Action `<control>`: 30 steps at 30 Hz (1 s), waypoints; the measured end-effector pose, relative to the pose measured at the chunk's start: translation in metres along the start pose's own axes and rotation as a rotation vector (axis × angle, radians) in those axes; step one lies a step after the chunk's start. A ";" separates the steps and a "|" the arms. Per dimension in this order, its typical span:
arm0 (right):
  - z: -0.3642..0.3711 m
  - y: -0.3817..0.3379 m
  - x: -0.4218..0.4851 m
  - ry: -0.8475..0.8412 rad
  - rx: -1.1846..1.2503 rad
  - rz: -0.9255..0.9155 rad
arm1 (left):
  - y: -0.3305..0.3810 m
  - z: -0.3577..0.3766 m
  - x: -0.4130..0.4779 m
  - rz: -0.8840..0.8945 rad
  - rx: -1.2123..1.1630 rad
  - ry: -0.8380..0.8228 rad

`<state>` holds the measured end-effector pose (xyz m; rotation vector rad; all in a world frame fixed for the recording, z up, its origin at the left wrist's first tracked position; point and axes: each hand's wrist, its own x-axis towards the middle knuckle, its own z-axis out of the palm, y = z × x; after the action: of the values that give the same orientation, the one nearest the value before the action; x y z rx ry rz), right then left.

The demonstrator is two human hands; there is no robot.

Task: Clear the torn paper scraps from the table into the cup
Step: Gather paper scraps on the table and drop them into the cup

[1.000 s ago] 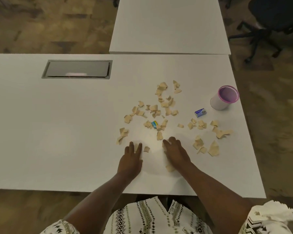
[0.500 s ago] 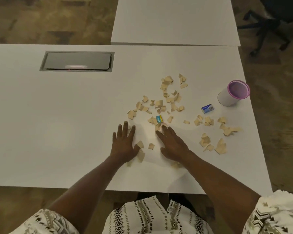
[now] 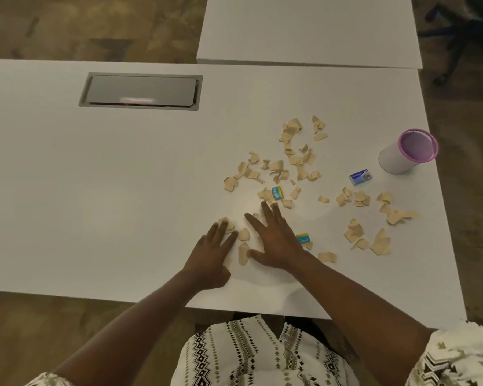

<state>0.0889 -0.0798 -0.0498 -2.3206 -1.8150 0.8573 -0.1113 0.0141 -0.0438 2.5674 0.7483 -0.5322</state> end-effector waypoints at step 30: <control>-0.014 0.005 0.003 0.151 0.147 0.006 | 0.041 -0.013 0.035 -0.221 -0.240 0.245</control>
<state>0.1008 -0.0745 -0.0411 -2.2353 -1.6280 0.7653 -0.0571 0.0035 -0.0373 2.3635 1.1168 -0.1780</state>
